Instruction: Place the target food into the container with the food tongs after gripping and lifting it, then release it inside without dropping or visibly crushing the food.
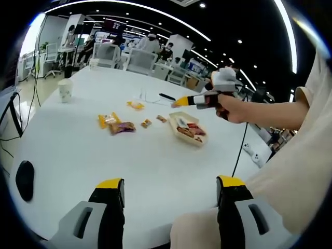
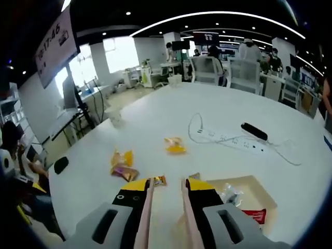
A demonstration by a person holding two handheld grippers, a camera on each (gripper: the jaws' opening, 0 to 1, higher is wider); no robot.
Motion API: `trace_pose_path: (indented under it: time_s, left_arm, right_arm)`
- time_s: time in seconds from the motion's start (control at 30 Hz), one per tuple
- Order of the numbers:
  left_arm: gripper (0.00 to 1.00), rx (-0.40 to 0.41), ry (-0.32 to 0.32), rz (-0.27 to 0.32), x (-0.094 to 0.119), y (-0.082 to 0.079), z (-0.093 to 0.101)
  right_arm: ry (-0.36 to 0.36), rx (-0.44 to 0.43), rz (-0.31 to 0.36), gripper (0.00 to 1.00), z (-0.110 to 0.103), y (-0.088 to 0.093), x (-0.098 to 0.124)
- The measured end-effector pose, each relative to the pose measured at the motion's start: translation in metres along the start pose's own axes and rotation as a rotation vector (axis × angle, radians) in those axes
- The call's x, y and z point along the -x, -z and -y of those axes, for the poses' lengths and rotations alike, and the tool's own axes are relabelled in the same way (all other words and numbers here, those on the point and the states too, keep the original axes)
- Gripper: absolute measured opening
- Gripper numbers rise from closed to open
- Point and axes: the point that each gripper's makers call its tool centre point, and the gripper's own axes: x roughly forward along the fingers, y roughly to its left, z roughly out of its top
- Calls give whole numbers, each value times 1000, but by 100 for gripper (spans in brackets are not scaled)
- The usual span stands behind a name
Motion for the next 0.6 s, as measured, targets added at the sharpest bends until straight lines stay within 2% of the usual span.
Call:
trace_pose_path:
  time_s: [0.6]
  left_arm:
    - [72,4,4,-10,-2,-3,-9]
  right_arm:
    - [-34,34,-26,29,-16,3,-18]
